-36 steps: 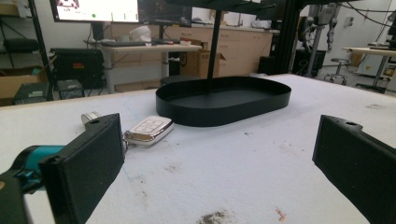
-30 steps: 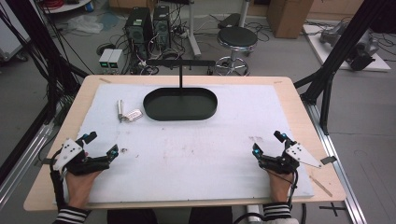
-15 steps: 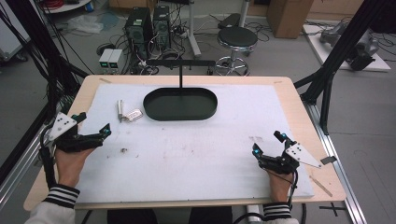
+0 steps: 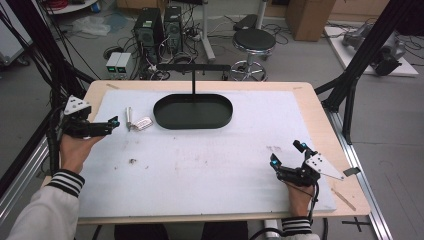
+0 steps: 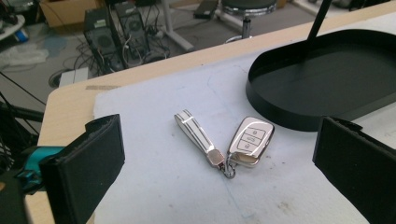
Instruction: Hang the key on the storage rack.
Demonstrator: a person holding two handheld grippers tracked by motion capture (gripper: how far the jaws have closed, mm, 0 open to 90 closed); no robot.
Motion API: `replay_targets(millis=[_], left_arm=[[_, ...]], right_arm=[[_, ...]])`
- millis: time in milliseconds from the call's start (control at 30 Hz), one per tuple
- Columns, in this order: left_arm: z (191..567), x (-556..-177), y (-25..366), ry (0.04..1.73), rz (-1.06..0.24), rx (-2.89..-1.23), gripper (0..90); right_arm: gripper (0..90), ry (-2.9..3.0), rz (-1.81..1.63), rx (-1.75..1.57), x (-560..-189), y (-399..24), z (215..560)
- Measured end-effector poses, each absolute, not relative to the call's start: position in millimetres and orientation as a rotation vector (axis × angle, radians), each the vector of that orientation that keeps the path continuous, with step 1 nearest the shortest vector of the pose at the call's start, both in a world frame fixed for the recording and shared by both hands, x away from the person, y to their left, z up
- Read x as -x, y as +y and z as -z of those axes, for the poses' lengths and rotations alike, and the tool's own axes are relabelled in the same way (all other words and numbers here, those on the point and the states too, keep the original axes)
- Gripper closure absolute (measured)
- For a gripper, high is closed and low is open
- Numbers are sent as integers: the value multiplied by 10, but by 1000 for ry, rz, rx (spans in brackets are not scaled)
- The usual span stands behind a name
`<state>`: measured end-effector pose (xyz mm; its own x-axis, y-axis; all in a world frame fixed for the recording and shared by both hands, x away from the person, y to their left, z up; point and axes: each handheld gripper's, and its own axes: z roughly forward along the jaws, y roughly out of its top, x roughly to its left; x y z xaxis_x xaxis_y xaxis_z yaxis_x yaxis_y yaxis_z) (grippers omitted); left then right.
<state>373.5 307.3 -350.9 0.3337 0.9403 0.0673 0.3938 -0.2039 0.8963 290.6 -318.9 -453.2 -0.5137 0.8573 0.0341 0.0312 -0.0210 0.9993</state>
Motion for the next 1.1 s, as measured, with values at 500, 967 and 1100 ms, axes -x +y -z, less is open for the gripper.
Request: replay_targets(millis=[500, 967, 1100], left_arm=[[3396, -4240, 2992, 1262, -755, -1926, 26], [3478, -4622, 2890, 1325, -614, -1985, 27], [3473, -4674, 2869, 1325, -609, -1982, 27]], right_arm=[[4, 1602, -1606, -939, -2902, -3188, 4533], [5, 1597, -1614, -939, -2905, -3192, 4535], [5, 1594, -1614, -940, -2906, -3193, 4535]])
